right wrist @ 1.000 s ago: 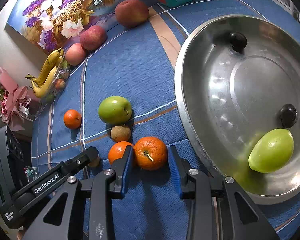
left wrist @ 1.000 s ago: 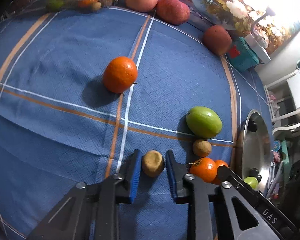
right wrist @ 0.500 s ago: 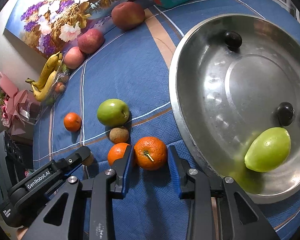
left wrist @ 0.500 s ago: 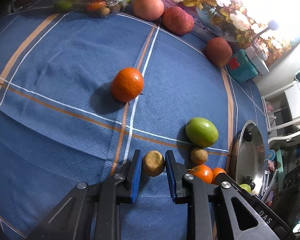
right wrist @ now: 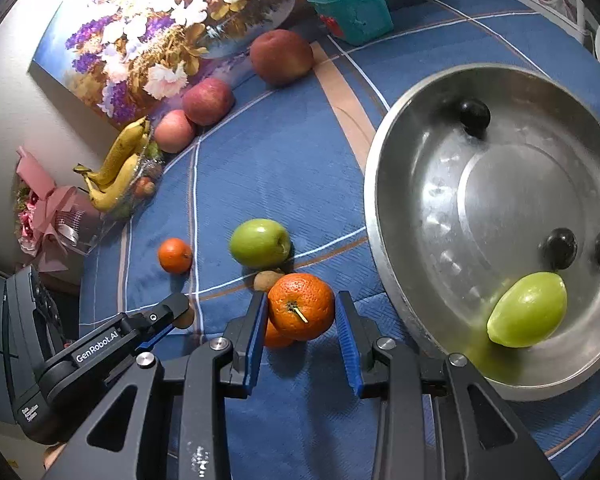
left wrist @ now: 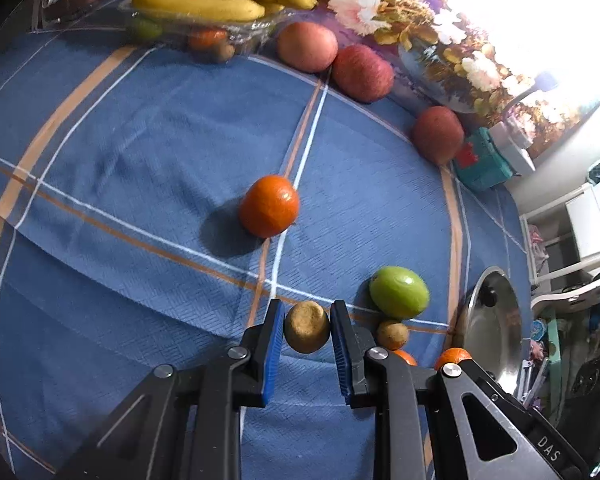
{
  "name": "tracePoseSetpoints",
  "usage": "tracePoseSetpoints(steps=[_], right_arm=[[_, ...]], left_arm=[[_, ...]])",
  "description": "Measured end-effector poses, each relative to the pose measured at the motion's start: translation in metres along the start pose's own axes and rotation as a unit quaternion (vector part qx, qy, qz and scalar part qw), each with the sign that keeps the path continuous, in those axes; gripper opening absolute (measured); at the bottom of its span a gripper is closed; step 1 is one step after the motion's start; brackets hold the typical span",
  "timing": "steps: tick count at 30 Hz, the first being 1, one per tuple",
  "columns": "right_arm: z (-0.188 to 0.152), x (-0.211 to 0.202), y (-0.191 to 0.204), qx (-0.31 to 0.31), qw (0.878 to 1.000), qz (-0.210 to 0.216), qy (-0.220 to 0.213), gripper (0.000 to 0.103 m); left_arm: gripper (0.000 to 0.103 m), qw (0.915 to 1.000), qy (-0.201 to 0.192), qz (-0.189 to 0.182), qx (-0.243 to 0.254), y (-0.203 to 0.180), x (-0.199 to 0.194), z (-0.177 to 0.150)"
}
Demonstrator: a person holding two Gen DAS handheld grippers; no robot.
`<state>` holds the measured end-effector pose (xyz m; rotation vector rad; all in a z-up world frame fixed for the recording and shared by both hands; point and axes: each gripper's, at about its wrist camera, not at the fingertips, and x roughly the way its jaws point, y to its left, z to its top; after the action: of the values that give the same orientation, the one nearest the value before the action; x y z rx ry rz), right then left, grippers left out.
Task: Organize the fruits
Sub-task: 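Carry kiwi and tangerine over the steel bowl and open both tools to drop them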
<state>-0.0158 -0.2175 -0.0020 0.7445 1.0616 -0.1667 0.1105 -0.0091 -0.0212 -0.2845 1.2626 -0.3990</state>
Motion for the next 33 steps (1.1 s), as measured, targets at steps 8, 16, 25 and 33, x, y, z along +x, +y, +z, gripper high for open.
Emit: tracePoseSetpoints(steps=[8,16,25,33], right_arm=[[0.014,-0.043,-0.014,0.003,0.997,-0.042,-0.068,0.035],[0.031,-0.080,-0.069,0.048,0.985,-0.115,-0.118,0.036],[0.030,-0.093,-0.128,0.117,0.975,-0.138,-0.130,0.036],[0.037,-0.078,-0.133,0.103,0.975,-0.142,-0.139,0.036]], left_arm=[[0.025,0.9980,-0.036,-0.013,0.051,-0.037,-0.020,0.001],[0.025,0.9908,-0.027,-0.026,0.130,-0.097,-0.006,-0.020],[0.025,0.9666,-0.025,-0.062,0.247,-0.171,0.015,-0.063],[0.026,0.9514,-0.023,-0.049,0.303,-0.191,0.040,-0.082]])
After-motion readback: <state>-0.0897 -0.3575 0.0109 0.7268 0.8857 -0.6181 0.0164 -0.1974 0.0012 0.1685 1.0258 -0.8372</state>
